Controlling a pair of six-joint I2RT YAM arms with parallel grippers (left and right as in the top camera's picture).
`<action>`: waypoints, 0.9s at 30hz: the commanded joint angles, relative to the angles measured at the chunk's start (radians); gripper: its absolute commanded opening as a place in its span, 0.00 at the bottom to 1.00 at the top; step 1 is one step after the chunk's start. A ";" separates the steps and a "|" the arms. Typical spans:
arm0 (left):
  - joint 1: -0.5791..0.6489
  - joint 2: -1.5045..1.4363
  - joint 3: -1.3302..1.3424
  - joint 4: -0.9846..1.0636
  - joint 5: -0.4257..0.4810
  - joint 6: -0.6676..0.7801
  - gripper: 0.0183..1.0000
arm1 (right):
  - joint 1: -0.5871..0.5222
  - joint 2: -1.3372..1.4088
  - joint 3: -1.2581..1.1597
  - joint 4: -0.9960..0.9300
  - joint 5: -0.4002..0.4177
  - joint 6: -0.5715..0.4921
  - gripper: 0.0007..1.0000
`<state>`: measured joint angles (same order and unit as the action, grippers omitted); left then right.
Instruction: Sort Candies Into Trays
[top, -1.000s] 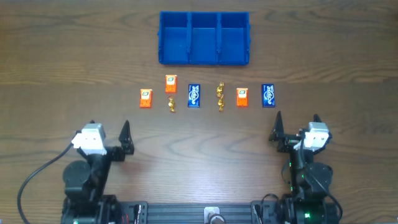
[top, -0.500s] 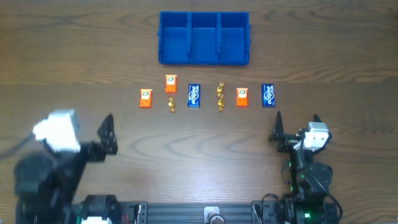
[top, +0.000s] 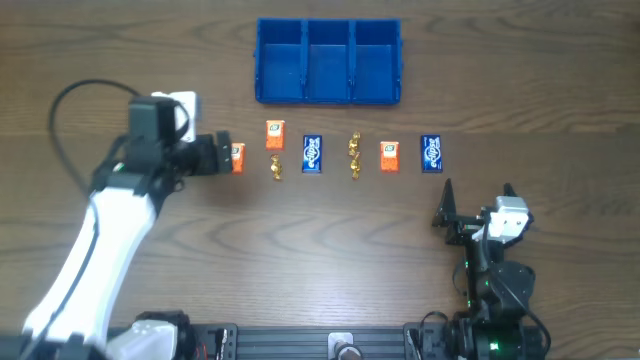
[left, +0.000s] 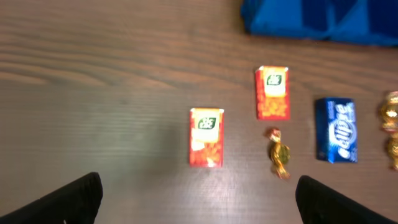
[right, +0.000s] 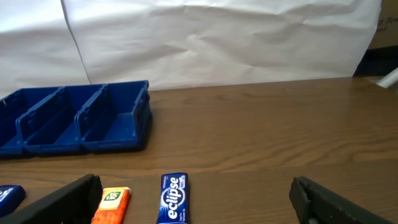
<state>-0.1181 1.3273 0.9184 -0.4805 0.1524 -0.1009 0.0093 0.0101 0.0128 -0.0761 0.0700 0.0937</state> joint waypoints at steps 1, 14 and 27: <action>-0.032 0.207 0.018 0.074 0.002 -0.034 1.00 | -0.003 -0.008 -0.005 0.000 -0.005 -0.013 1.00; -0.052 0.387 0.044 0.195 -0.007 -0.006 1.00 | -0.003 -0.008 -0.005 0.001 -0.005 -0.013 1.00; -0.117 0.426 0.118 0.126 -0.078 0.000 1.00 | -0.003 -0.008 -0.005 0.001 -0.005 -0.013 1.00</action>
<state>-0.2367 1.7306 0.9859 -0.3141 0.0986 -0.1127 0.0093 0.0101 0.0128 -0.0761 0.0704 0.0937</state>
